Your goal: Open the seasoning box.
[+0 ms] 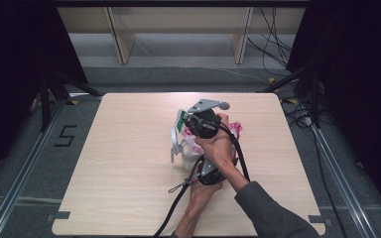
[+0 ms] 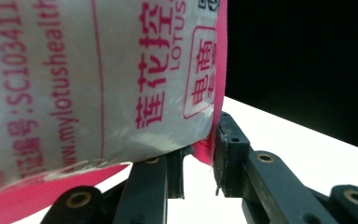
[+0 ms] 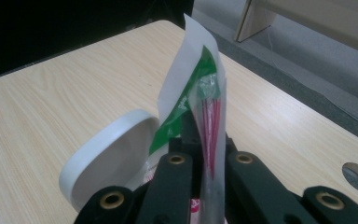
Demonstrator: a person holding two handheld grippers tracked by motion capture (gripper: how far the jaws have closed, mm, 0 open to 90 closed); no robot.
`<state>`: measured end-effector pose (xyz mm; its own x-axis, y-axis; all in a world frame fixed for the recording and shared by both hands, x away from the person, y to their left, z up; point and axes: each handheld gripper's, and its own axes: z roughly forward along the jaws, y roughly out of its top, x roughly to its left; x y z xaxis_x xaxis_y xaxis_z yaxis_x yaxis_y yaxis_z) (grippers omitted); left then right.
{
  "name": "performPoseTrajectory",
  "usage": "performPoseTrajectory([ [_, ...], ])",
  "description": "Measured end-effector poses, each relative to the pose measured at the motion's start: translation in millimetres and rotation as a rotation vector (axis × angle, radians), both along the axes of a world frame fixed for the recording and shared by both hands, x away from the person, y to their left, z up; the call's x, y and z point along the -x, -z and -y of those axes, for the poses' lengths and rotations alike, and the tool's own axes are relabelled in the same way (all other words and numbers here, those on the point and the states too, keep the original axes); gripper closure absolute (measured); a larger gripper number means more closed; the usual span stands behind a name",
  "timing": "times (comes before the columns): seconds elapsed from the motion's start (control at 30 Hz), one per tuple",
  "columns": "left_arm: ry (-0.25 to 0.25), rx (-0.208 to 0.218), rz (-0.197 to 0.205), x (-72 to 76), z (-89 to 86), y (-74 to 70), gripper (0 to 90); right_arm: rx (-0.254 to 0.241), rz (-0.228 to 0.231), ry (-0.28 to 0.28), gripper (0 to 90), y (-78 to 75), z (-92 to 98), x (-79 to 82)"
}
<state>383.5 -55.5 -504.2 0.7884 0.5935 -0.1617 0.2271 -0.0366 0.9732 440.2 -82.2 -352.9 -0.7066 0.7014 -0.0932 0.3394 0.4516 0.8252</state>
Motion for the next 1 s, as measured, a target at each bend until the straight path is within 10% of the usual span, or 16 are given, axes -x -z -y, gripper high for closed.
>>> performPoseTrajectory([
  [1.0, 0.0, -0.001, 0.006, 1.1, 0.4, -1.5, 75.0, 0.018, 0.006, -0.01, 90.0, -0.3, -2.2, -1.5],
])
